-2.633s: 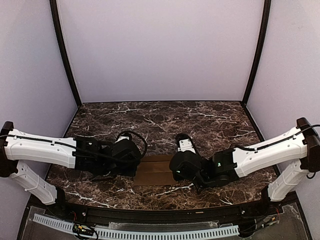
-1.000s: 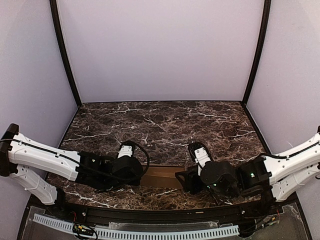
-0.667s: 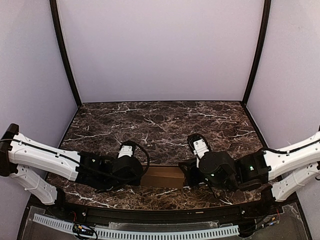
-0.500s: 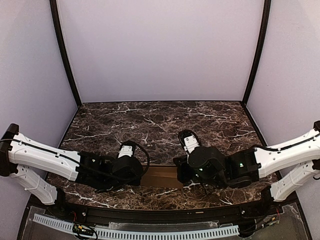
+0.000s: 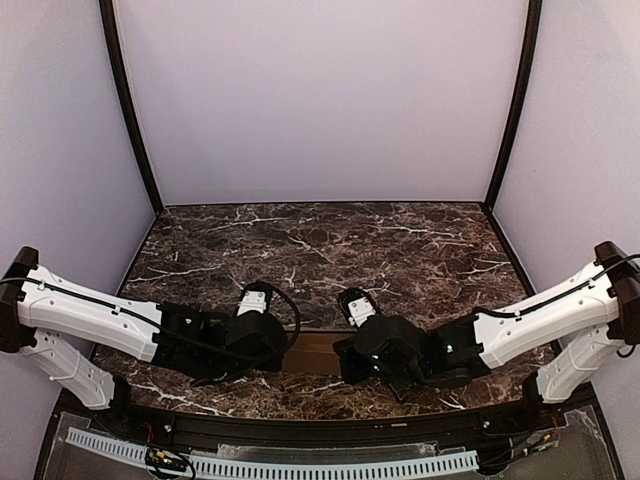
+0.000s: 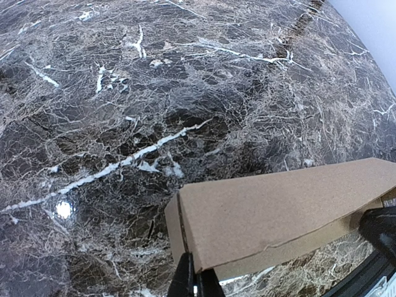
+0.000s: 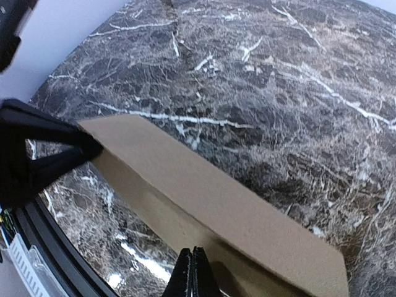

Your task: Fold the paper box

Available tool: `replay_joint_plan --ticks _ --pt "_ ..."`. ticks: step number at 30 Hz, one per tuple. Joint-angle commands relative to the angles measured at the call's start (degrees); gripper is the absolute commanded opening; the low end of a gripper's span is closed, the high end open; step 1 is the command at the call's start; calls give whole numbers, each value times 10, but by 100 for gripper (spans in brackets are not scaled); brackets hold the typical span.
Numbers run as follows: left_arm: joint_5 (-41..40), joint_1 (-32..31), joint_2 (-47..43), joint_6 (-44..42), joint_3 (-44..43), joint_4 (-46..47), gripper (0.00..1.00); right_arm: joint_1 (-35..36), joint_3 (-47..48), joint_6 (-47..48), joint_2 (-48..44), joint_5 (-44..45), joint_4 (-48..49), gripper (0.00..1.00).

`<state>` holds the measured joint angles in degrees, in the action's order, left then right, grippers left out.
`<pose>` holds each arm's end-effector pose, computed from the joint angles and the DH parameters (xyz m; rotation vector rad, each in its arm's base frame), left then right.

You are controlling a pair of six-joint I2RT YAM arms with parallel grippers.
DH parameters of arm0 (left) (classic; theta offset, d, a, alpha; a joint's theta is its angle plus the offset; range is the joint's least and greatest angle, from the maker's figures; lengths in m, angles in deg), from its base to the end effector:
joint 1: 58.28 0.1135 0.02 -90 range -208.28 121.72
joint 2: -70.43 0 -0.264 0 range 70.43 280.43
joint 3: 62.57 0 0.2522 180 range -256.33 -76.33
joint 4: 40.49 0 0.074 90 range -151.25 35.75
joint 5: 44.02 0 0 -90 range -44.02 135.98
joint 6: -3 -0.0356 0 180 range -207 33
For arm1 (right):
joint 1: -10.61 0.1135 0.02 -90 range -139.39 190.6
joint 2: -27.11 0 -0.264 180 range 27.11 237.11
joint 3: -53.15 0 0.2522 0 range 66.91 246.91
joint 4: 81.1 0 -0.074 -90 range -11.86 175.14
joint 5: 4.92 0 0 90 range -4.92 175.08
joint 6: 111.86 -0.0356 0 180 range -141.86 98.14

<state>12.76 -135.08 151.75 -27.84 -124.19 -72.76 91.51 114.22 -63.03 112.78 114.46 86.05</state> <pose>0.0833 -0.2696 0.2077 0.1204 2.3362 -0.4832 0.0667 0.3061 0.2079 -0.4771 2.1538 0.6672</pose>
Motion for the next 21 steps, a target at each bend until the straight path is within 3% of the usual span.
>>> replay_joint_plan --ticks 1,8,21 --pt "53 -6 18 13 14 -44 1 19 -46 -58 18 -21 26 0" --pt "53 -6 22 14 12 -44 1 31 -74 -90 48 -10 38 0" --pt "53 -6 22 14 10 -47 1 29 10 16 -91 65 -7 0"
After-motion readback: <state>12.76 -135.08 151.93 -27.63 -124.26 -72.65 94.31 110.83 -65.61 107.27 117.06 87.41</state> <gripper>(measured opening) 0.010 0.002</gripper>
